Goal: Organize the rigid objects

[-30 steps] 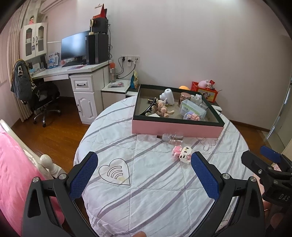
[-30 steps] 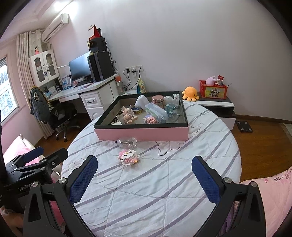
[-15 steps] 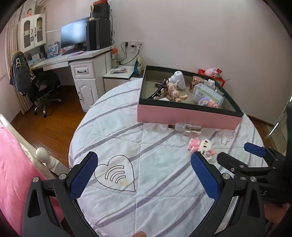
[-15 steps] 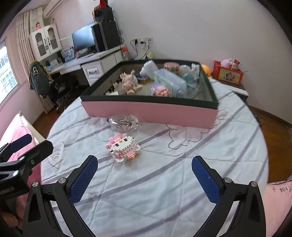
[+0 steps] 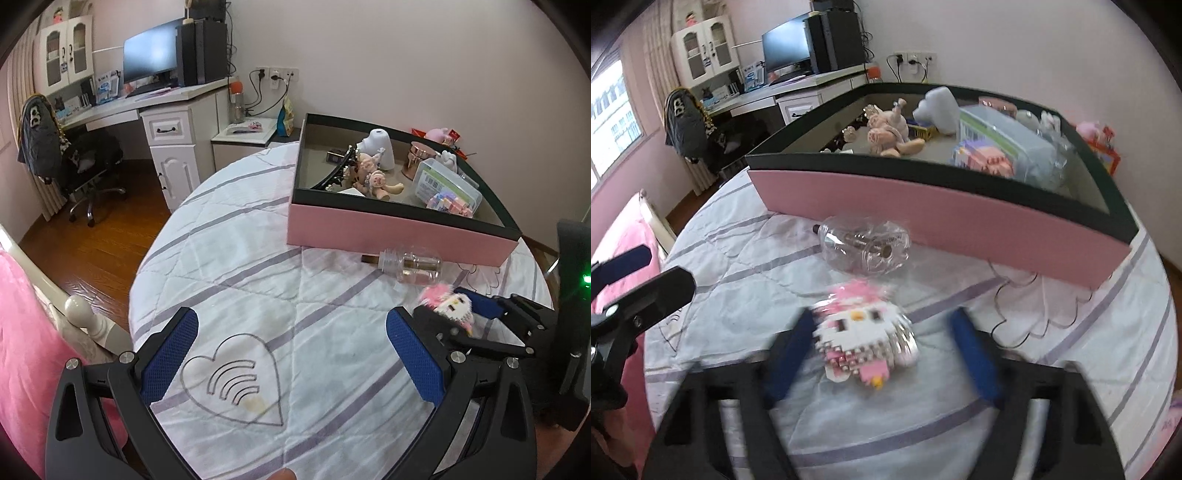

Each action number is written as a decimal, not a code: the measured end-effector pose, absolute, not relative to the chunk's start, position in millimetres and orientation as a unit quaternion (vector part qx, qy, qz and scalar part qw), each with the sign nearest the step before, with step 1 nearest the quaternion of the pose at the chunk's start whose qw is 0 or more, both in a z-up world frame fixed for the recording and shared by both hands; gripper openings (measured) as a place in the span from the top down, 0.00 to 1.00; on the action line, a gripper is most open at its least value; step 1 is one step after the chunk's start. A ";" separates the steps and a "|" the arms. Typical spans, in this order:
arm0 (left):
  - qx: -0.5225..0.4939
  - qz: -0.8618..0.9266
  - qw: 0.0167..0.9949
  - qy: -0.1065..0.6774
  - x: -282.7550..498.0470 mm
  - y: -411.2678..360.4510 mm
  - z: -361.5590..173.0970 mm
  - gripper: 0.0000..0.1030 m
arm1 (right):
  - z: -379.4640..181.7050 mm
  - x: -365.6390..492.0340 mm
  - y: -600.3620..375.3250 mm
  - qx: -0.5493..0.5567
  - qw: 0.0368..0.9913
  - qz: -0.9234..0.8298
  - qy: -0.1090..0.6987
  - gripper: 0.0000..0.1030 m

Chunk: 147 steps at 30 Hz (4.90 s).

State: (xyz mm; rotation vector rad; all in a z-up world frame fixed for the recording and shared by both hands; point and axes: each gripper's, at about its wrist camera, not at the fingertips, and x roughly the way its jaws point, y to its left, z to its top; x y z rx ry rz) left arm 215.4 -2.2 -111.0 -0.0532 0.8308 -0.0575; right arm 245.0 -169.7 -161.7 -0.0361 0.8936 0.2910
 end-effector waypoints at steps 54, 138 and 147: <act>0.013 -0.080 0.931 0.355 234.7 -48.8 -59.7 0.27 | -75.6 224.3 -225.4 0.014 0.931 0.091 0.353 0.57; -0.007 -0.076 0.960 0.270 150.3 -39.4 29.1 0.00 | 19.4 138.3 -235.1 0.068 0.964 0.022 0.256 0.15; -0.002 -0.069 0.963 0.259 83.6 -36.8 29.9 0.00 | 22.9 70.1 -228.2 0.059 0.970 0.020 0.235 0.15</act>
